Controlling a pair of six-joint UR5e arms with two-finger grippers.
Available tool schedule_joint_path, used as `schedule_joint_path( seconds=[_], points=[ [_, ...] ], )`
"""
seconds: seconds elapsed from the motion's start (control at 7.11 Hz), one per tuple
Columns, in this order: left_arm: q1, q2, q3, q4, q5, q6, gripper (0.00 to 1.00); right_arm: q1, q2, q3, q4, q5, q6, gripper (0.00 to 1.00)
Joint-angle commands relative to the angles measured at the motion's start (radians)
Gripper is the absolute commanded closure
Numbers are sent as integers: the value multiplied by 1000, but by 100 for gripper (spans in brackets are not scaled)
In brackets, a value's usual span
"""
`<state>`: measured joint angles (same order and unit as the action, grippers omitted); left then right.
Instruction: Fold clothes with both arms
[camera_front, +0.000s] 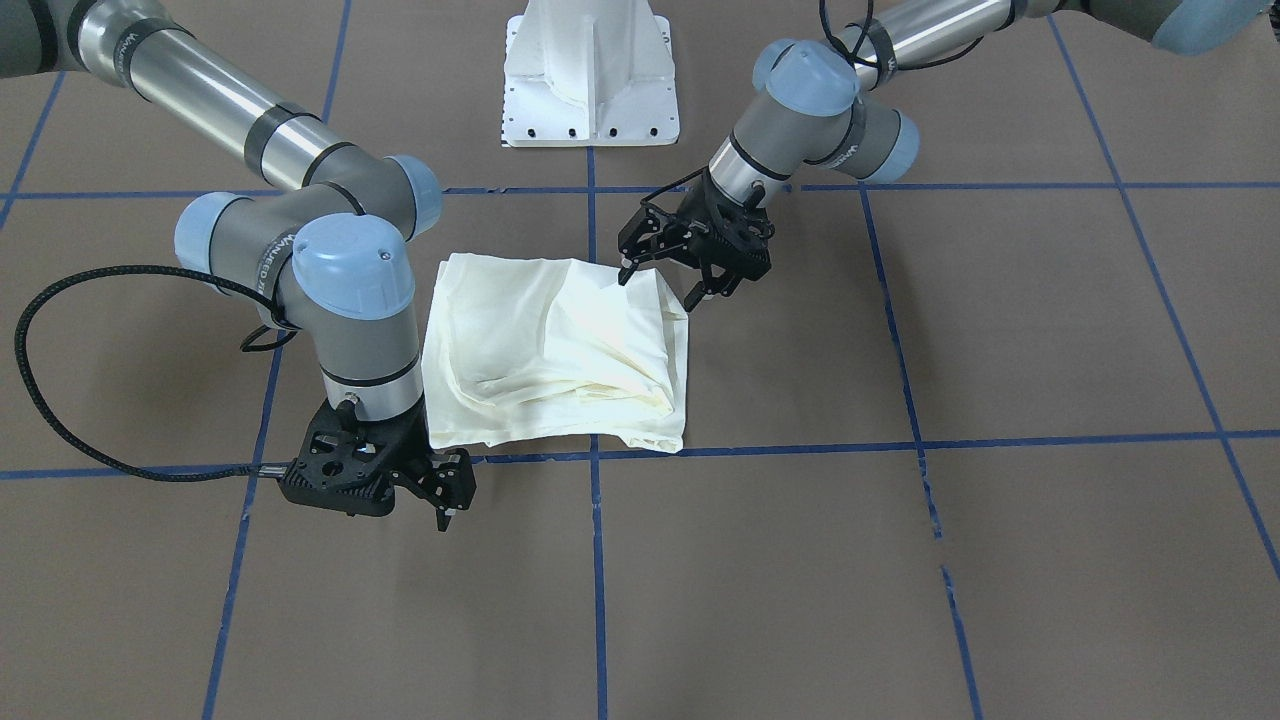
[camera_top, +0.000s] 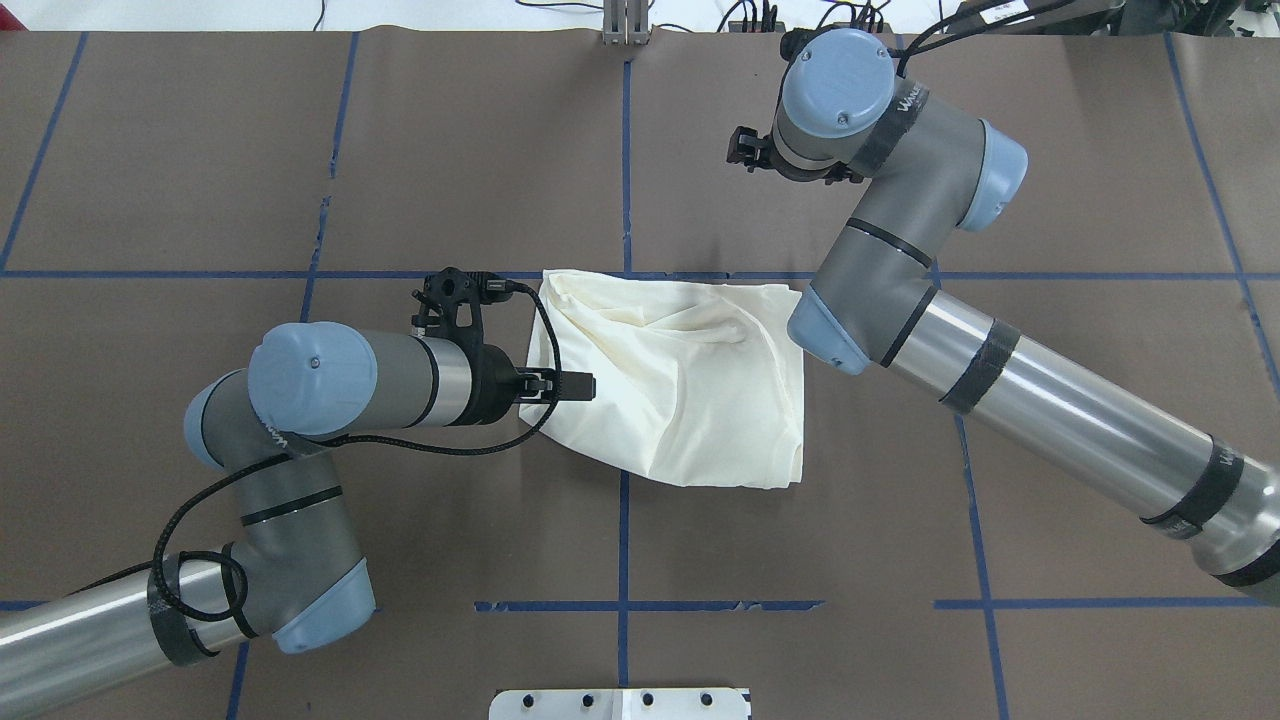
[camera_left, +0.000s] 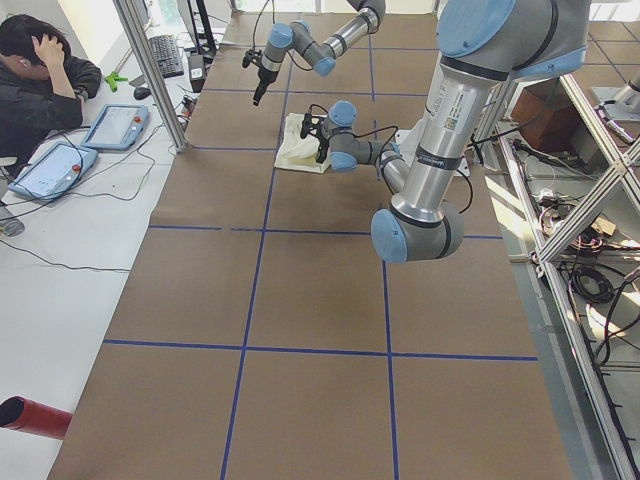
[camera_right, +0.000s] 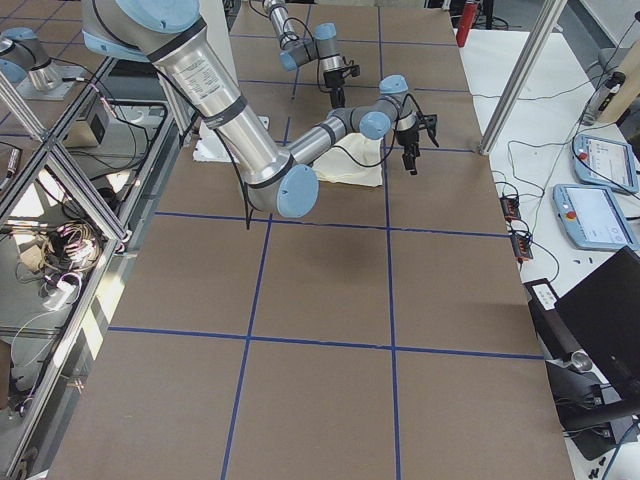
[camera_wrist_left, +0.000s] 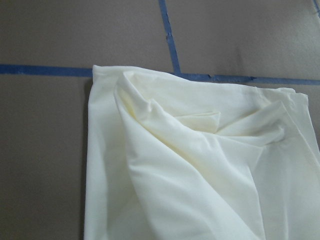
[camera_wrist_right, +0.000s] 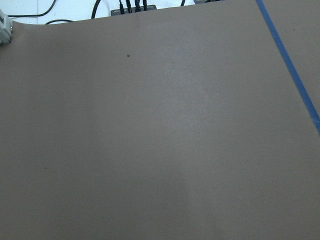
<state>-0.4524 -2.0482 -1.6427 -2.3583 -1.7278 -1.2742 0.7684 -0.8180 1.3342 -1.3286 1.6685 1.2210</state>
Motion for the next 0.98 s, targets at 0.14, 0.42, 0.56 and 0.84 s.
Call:
schedule_joint_path(
  seconds=[0.14,0.42,0.56,0.84],
  points=[
    [29,-6,24,-24,36,-8,0,0,-1,2,0,1,0,0],
    [52,0,26,-35,36,-7,8,0,-3,2,0,1,-2,0],
    [57,2,26,-35,36,-8,23,0,-3,2,0,1,0,0],
    [58,5,24,-35,36,-5,52,0,-3,2,2,1,0,0]
  ],
)
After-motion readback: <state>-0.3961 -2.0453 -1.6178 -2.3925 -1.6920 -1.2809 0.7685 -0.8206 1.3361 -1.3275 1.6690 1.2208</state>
